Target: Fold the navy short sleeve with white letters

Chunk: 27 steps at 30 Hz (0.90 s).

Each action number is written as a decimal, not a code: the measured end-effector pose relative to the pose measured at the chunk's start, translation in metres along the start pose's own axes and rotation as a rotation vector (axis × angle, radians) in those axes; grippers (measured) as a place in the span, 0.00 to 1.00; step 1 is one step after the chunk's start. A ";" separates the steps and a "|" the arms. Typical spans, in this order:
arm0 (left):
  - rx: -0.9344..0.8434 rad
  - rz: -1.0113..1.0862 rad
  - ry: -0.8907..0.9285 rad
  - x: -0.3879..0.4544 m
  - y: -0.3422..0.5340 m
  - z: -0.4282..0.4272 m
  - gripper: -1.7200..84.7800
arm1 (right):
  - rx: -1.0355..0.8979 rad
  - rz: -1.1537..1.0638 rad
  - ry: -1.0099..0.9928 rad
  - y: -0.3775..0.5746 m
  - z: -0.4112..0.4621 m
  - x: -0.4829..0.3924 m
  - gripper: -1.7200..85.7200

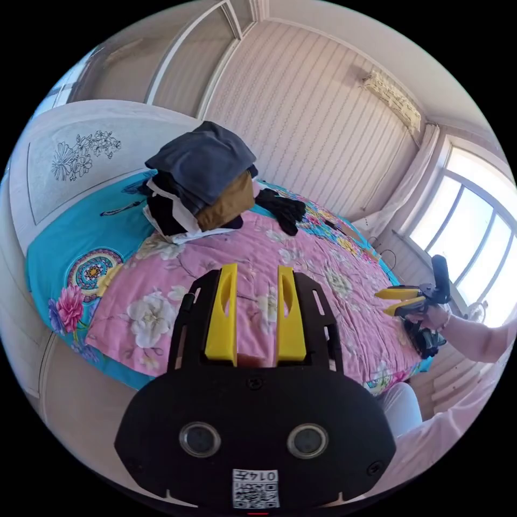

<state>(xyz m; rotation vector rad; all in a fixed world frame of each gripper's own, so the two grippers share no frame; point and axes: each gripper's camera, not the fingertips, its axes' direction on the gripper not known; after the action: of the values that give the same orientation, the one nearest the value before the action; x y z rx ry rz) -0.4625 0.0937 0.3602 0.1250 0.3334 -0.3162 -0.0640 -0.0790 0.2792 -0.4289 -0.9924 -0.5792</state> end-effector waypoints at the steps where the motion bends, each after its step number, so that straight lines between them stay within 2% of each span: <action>1: 0.008 -0.008 -0.016 -0.010 -0.009 0.000 0.15 | -0.005 -0.016 -0.005 -0.017 0.008 -0.004 0.21; 6: 0.020 -0.072 -0.057 -0.089 -0.079 0.023 0.15 | 0.099 -0.167 0.067 -0.154 0.053 -0.037 0.20; 12: -0.025 -0.118 -0.066 -0.147 -0.122 0.053 0.15 | 0.139 -0.050 0.030 -0.261 0.101 -0.017 0.20; 16: -0.009 -0.130 -0.033 -0.166 -0.138 0.055 0.15 | 0.127 0.024 0.045 -0.296 0.133 0.000 0.18; 19: 0.010 -0.109 0.013 -0.170 -0.153 0.048 0.11 | 0.087 0.109 -0.006 -0.312 0.153 0.015 0.16; 21: -0.038 -0.106 0.029 -0.172 -0.165 0.044 0.05 | 0.074 0.142 -0.055 -0.313 0.153 0.027 0.06; 22: -0.039 -0.103 0.025 -0.172 -0.168 0.041 0.03 | 0.076 0.143 -0.071 -0.312 0.151 0.031 0.05; 27: 0.061 0.121 0.055 -0.135 -0.185 -0.020 0.01 | 0.162 0.105 -0.197 -0.287 0.109 0.062 0.03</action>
<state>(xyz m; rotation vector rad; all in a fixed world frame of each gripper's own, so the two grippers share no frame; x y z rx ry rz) -0.6497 -0.0387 0.3749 0.2130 0.3690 -0.2034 -0.2903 -0.2525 0.4079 -0.3963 -1.1886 -0.3630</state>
